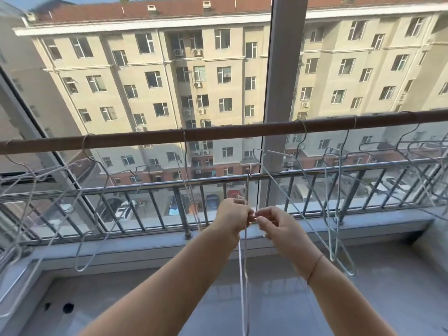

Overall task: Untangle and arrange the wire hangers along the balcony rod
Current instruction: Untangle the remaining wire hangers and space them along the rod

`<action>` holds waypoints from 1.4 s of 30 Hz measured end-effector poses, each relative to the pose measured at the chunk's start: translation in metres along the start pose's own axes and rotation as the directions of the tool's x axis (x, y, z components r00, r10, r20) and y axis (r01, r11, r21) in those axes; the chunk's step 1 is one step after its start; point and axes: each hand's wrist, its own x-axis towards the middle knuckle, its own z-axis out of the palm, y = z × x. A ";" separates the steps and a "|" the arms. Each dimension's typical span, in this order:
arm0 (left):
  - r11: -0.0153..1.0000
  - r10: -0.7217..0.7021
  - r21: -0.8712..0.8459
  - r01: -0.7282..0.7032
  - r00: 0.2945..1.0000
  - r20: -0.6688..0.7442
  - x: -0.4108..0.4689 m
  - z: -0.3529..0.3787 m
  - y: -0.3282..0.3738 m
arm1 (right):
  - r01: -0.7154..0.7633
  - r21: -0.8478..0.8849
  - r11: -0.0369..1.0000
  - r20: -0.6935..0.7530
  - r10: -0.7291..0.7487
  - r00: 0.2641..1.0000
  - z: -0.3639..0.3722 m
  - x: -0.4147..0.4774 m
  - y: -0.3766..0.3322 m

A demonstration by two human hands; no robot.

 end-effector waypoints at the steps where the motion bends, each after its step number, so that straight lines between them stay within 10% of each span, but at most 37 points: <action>1: 0.999 0.013 0.037 -0.014 1.000 0.017 -0.003 -0.004 -0.005 | 0.043 -0.091 0.995 -0.034 -0.047 0.998 0.000 0.003 0.003; 14: 0.882 0.177 0.434 -0.185 0.982 0.059 -0.020 -0.049 -0.061 | 0.120 -0.687 0.717 0.060 -0.108 0.992 0.012 -0.011 0.025; 22: 0.873 0.296 0.438 -0.214 0.947 -0.127 -0.024 -0.045 -0.077 | -0.045 -0.524 0.851 0.023 0.067 0.998 0.018 -0.066 0.014; 32: 0.927 0.375 0.010 -0.375 0.927 -0.002 -0.058 -0.030 -0.023 | -0.012 0.228 0.973 0.019 0.008 1.000 0.029 -0.066 -0.045; 42: 0.952 0.294 -0.097 -0.291 0.955 0.025 -0.046 -0.055 0.025 | 0.142 0.269 0.953 -0.011 -0.145 0.989 0.050 -0.033 -0.084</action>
